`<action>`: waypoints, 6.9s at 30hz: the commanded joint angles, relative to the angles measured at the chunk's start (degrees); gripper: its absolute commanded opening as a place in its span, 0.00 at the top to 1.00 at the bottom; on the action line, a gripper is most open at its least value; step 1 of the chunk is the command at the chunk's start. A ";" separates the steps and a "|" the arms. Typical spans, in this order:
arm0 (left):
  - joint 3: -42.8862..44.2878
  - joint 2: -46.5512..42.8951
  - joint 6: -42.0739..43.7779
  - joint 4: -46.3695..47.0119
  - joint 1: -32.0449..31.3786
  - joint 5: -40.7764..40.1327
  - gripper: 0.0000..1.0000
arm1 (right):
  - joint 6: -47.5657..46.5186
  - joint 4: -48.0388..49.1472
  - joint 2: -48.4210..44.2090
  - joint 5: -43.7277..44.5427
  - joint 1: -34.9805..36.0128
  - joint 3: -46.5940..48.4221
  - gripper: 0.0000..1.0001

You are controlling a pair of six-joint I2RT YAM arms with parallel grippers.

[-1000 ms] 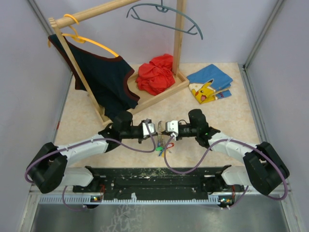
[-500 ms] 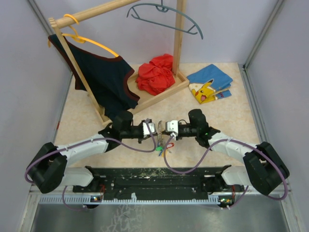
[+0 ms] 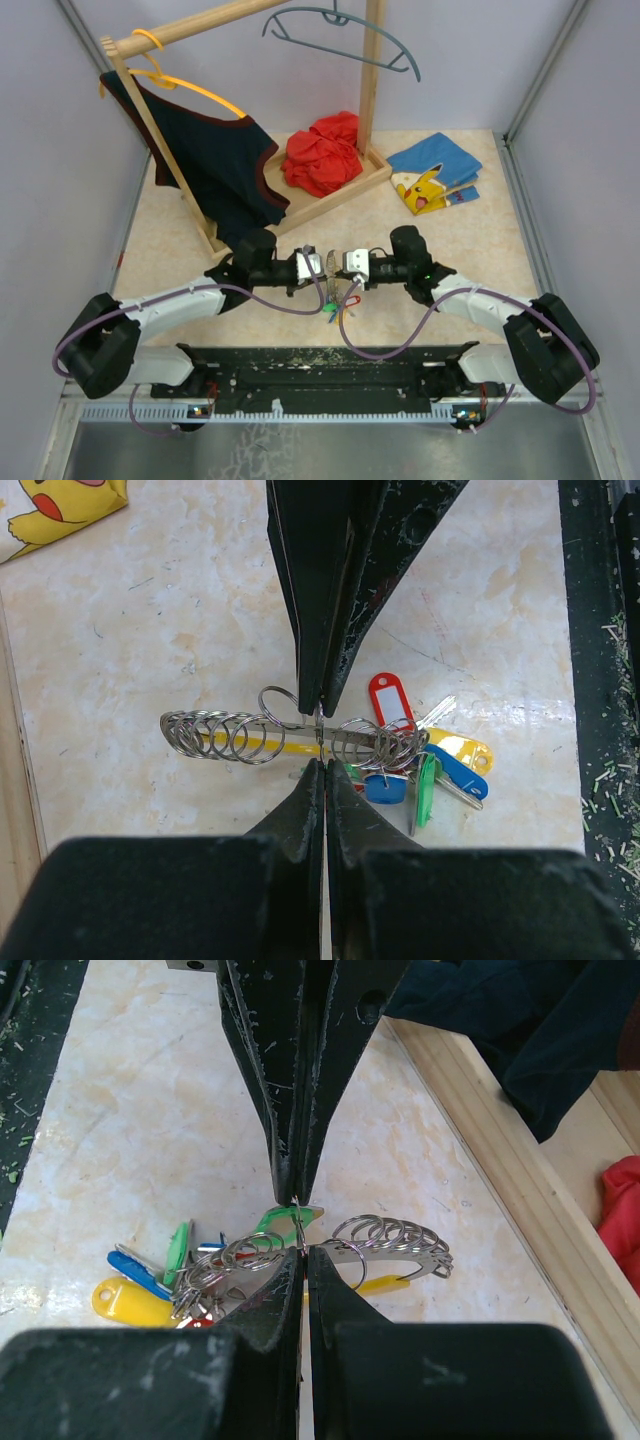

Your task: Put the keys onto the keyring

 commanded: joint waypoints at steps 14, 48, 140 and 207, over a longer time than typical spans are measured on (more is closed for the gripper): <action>2.06 0.32 -2.39 3.41 -0.45 1.43 1.00 | 1.75 0.80 -1.08 -2.59 0.44 3.61 1.00; 1.35 -0.62 -5.01 4.90 -0.92 1.47 1.00 | -0.60 0.94 -0.09 -4.23 2.04 3.64 1.00; -17.52 4.03 -22.00 56.73 6.48 12.46 0.66 | 20.93 32.38 3.97 -6.67 -0.69 -4.28 1.00; 12.21 -0.47 -8.46 -19.32 -2.48 -9.77 1.00 | 7.63 -2.65 2.26 -10.90 -2.97 9.10 0.73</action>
